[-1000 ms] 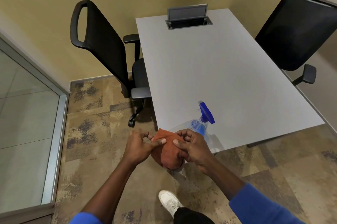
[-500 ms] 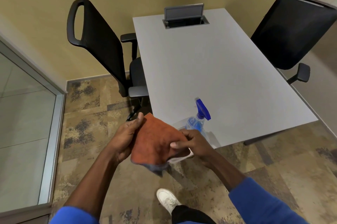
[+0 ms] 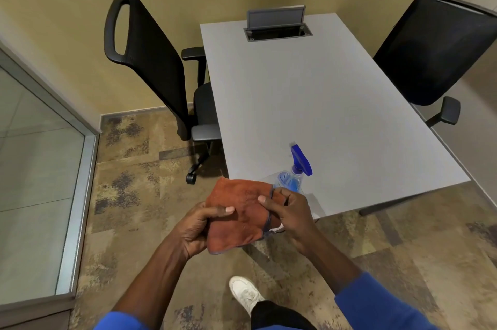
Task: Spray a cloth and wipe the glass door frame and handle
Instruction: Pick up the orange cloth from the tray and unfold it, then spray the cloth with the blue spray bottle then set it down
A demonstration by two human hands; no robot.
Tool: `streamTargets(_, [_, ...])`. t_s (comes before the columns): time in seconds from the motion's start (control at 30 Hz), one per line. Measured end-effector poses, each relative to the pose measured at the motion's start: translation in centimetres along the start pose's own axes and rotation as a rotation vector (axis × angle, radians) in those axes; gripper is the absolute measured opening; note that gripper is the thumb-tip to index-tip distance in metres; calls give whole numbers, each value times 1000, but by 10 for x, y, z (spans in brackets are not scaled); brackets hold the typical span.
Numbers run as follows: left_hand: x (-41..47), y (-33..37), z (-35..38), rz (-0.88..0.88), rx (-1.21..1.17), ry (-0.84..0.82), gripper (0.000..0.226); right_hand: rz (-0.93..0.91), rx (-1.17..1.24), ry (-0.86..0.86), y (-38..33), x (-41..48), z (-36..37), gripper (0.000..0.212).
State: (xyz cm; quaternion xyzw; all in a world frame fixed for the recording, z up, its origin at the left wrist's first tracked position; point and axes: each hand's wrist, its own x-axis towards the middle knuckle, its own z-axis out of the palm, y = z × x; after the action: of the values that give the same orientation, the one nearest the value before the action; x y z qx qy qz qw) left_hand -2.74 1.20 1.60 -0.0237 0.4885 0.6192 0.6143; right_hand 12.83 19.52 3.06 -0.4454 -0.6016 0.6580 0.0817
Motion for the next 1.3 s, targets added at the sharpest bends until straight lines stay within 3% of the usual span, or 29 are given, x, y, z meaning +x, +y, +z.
streamTargets(0.23, [7,3,11,115,-29,106,85,45,79,310,18,-7,-10,9])
streamTargets(0.33, [8,6,11,153,13,217,90,-2,73,497,15,-4,-19,28])
streamTargets(0.4, [7,6,8,175,48,270,74,-51,28,567,10,3,-26,47])
streamTargets(0.5, [8,6,9,202,21,334,54,-149,-23,504,2,18,-35,75])
streamTargets(0.63, [8,8,14,214,-23,386,39,-223,-61,352,-6,44,-38,86])
streamTargets(0.87, [2,9,12,231,-147,359,35,-258,44,283,-11,72,-29,44])
streamTargets(1.13, [0,14,11,256,-211,389,36,-296,29,239,-23,75,-38,42])
streamTargets(1.3, [1,19,10,272,-253,390,43,-464,-66,171,-48,48,-47,51])
